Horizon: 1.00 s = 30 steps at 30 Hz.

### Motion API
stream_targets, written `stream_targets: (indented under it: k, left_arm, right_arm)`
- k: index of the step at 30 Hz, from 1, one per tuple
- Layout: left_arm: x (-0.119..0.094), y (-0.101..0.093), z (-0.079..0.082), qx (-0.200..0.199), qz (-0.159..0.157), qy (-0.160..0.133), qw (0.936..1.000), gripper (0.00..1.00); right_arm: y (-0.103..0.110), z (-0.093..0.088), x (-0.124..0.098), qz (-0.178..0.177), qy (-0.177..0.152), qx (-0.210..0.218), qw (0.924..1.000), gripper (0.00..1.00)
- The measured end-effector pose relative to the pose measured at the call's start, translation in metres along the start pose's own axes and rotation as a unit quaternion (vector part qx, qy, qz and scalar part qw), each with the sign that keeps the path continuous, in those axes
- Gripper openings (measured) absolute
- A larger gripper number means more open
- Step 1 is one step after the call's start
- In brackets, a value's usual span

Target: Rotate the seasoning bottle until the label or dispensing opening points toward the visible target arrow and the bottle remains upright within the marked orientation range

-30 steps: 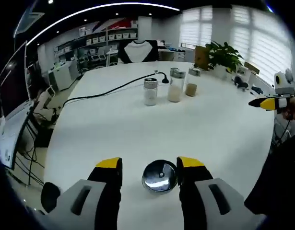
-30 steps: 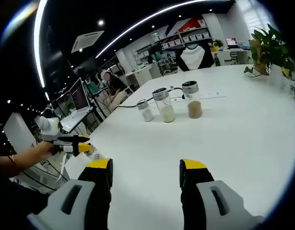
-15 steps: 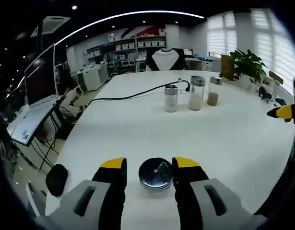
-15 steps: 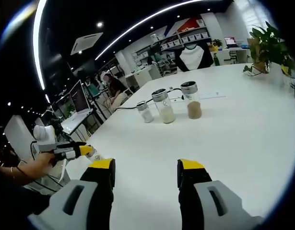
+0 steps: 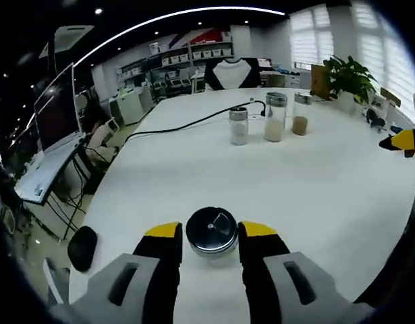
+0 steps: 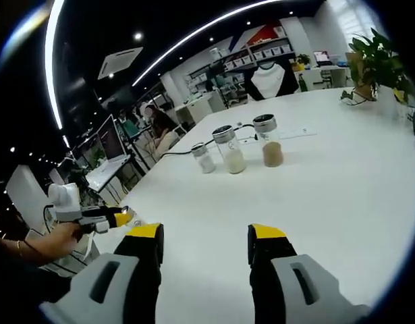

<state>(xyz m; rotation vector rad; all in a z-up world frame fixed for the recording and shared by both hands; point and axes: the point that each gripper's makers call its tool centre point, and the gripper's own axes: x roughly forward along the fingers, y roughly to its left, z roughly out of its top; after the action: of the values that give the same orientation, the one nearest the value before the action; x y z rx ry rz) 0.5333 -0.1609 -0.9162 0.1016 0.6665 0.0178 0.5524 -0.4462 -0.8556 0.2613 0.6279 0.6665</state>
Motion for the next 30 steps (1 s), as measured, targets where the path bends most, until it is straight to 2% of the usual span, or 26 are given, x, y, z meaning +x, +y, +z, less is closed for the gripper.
stream_targets:
  k: [1, 4, 7, 12, 17, 21, 23, 25, 26, 28, 29, 30]
  left_arm:
    - [-0.001, -0.002, 0.0, -0.002, -0.01, 0.001, 0.9999, 0.33]
    - [-0.003, -0.003, 0.0, 0.005, -0.014, 0.002, 0.9999, 0.33]
    - [-0.002, -0.001, -0.001, 0.028, -0.026, -0.001, 0.9992, 0.33]
    - [-0.001, 0.0, -0.001, 0.061, -0.074, 0.006, 0.9954, 0.32]
    - [0.0, 0.0, 0.001, 0.118, -0.15, 0.009, 0.9816, 0.32]
    - [-0.004, -0.003, 0.002, 0.148, -0.187, 0.003, 0.9712, 0.32]
    - [-0.006, -0.007, 0.003, 0.168, -0.213, 0.003, 0.9626, 0.32]
    - [-0.008, -0.011, 0.002, 0.196, -0.25, 0.002, 0.9482, 0.32]
    - [-0.008, -0.011, 0.002, 0.205, -0.26, 0.004, 0.9437, 0.32]
    - [-0.013, -0.016, 0.0, 0.224, -0.298, 0.014, 0.9279, 0.32]
    - [-0.014, -0.017, -0.002, 0.227, -0.309, 0.02, 0.9232, 0.32]
    - [-0.017, -0.019, -0.002, 0.245, -0.331, 0.022, 0.9109, 0.32]
  right_arm:
    - [0.0, -0.001, 0.0, 0.0, 0.001, 0.001, 1.0, 0.48]
    - [-0.001, -0.001, -0.001, -0.003, 0.001, 0.001, 1.0, 0.48]
    - [-0.001, -0.002, -0.002, -0.004, 0.001, 0.0, 1.0, 0.48]
    - [0.003, -0.003, -0.001, 0.001, 0.004, -0.012, 0.9999, 0.48]
    - [0.008, -0.003, 0.0, 0.005, 0.007, -0.02, 0.9998, 0.48]
    - [0.01, -0.006, 0.001, 0.004, 0.013, -0.03, 0.9995, 0.48]
    - [0.01, -0.006, 0.001, 0.007, 0.014, -0.027, 0.9995, 0.48]
    - [0.011, -0.007, 0.001, 0.007, 0.017, -0.032, 0.9993, 0.48]
    - [0.011, -0.007, 0.001, 0.007, 0.017, -0.033, 0.9993, 0.48]
    - [0.011, -0.008, 0.001, 0.007, 0.019, -0.035, 0.9992, 0.48]
    - [0.011, -0.009, 0.001, 0.007, 0.02, -0.036, 0.9991, 0.48]
    - [0.01, -0.009, 0.001, 0.007, 0.021, -0.036, 0.9991, 0.48]
